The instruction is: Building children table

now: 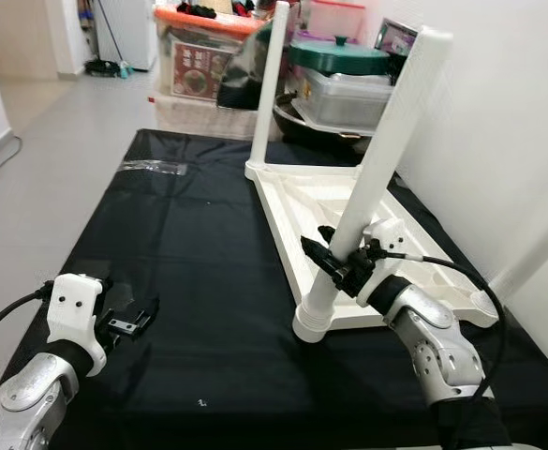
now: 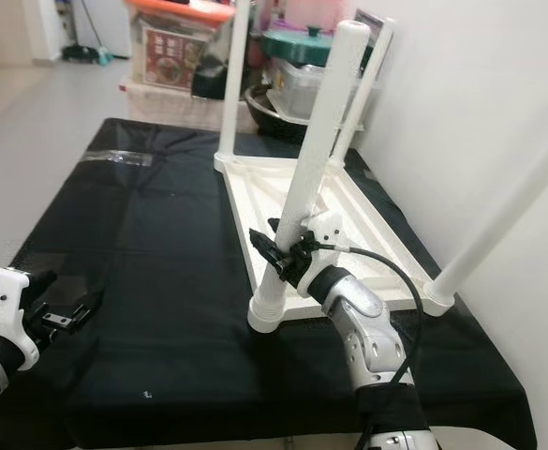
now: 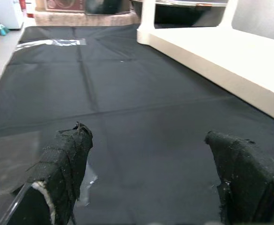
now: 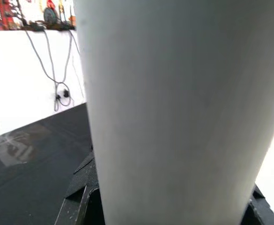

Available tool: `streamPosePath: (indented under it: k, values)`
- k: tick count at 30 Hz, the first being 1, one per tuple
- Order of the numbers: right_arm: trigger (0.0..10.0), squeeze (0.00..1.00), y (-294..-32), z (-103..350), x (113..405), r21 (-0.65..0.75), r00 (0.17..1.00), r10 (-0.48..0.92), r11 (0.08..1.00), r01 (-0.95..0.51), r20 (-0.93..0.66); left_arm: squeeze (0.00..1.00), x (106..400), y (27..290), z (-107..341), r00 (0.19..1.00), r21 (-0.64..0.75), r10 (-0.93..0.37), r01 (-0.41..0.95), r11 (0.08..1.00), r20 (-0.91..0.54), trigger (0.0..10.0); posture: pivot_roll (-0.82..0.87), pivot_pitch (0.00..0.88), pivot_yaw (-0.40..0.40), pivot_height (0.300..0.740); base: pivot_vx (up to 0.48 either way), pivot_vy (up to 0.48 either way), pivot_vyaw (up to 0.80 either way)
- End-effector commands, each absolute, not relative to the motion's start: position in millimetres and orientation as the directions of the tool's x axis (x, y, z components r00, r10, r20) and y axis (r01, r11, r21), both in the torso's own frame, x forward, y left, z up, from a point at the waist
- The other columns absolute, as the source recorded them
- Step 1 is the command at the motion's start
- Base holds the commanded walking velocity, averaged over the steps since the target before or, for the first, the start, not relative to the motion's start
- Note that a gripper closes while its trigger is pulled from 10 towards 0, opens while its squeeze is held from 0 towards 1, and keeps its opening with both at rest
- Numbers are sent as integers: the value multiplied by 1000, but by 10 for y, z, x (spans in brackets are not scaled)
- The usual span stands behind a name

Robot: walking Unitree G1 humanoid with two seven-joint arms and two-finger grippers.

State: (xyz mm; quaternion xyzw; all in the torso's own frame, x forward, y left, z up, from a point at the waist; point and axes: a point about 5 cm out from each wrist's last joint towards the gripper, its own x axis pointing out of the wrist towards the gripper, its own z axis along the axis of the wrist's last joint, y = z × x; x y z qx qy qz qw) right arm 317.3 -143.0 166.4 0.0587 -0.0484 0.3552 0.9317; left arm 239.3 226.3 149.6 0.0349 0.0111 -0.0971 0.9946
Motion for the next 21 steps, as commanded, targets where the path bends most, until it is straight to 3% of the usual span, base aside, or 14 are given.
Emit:
streamPosePath:
  k: [1,21]
  values:
    - [0,0,-1292,1422,3106,158,704,706,688,-708,82,0,2375,2273,1451,981,39,-188,189,981,-41,10000,158,0,-158,740,0,0,0]
    - [0,0,-1243,1410,3016,131,635,760,622,-772,136,0,2434,2297,1475,980,31,-196,197,980,-33,10000,149,0,-135,740,0,0,0]
